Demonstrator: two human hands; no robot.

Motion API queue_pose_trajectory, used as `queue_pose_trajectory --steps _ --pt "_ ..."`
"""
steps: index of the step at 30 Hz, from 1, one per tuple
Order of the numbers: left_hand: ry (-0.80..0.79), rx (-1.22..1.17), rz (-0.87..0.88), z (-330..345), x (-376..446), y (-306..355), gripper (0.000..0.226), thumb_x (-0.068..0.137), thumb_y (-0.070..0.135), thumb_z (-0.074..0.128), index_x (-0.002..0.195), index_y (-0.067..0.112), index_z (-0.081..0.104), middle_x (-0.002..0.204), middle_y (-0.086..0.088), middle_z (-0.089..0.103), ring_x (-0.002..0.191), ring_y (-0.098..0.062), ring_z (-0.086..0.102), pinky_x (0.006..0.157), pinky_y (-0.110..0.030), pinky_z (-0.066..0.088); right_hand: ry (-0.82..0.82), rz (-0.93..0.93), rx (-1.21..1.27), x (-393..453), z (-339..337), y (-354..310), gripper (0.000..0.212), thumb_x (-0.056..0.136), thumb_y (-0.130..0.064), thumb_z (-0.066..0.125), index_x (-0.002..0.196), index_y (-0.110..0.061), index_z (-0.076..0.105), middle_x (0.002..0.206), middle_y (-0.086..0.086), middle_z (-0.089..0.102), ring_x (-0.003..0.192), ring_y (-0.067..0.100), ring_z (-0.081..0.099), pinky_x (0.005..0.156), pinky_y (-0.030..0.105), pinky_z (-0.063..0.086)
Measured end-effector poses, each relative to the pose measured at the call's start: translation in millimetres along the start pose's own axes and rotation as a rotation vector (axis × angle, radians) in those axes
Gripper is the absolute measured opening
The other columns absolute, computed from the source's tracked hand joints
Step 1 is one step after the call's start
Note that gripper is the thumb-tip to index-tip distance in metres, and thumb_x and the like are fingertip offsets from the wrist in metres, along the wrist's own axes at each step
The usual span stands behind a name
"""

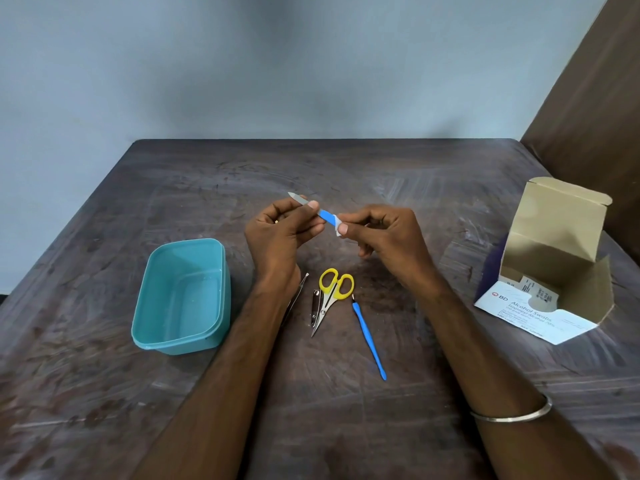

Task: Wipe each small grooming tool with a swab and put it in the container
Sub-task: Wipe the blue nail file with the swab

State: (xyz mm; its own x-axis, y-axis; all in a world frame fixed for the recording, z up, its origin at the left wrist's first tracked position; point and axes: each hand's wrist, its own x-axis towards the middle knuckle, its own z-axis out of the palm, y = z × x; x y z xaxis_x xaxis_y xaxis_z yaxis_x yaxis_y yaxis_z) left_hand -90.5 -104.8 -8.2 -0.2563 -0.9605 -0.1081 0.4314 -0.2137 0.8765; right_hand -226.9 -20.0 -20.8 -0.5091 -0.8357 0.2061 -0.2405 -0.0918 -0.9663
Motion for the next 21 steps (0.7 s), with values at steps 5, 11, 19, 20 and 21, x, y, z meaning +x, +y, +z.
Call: queue_pose_trajectory --steps 5,11,19,20,21 --pt "0.012 -0.032 -0.003 -2.5 3.7 0.2 0.019 0.077 -0.002 0.078 0.094 -0.003 0.069 0.07 -0.009 0.072 0.06 -0.018 0.069 0.059 -0.024 0.058 0.003 0.011 0.045 -0.4 0.6 -1.0 0.015 0.081 -0.007 0.081 0.096 -0.01 0.08 0.075 0.005 0.076 0.05 0.016 0.057 0.049 0.028 0.05" --pt "-0.061 0.146 0.072 -0.5 0.4 -2.9 0.026 0.086 0.008 0.072 0.112 0.006 0.072 0.084 -0.009 0.072 0.069 -0.018 0.068 0.063 -0.029 0.059 0.128 0.019 0.132 1.0 -4.2 -4.3 0.013 0.086 -0.009 0.076 0.093 -0.019 0.078 0.077 0.0 0.076 0.059 0.016 0.064 0.052 0.032 0.049" --pt "-0.31 0.334 0.049 1.7 -11.2 -8.5 0.027 0.089 0.007 0.068 0.116 0.01 0.07 0.068 0.003 0.069 0.058 -0.023 0.071 0.054 -0.029 0.059 0.123 -0.047 0.052 -1.4 -0.5 -5.4 0.01 0.086 -0.015 0.077 0.094 -0.021 0.077 0.081 0.003 0.076 0.066 0.015 0.068 0.051 0.031 0.051" --pt "-0.324 0.339 0.055 1.9 -12.1 -8.7 0.027 0.089 0.006 0.069 0.116 0.008 0.07 0.069 0.002 0.071 0.057 -0.023 0.071 0.054 -0.029 0.059 0.118 -0.056 0.041 -1.6 -0.6 -5.5 0.01 0.087 -0.016 0.077 0.094 -0.023 0.077 0.081 0.003 0.076 0.066 0.015 0.068 0.051 0.031 0.051" --pt "-0.335 0.335 0.052 2.0 -12.6 -8.7 0.027 0.088 0.006 0.069 0.116 0.006 0.07 0.069 0.002 0.071 0.057 -0.023 0.071 0.054 -0.029 0.059 0.116 -0.062 0.036 -1.6 -1.0 -5.8 0.01 0.087 -0.016 0.077 0.093 -0.024 0.077 0.08 0.003 0.076 0.066 0.014 0.068 0.051 0.031 0.051"
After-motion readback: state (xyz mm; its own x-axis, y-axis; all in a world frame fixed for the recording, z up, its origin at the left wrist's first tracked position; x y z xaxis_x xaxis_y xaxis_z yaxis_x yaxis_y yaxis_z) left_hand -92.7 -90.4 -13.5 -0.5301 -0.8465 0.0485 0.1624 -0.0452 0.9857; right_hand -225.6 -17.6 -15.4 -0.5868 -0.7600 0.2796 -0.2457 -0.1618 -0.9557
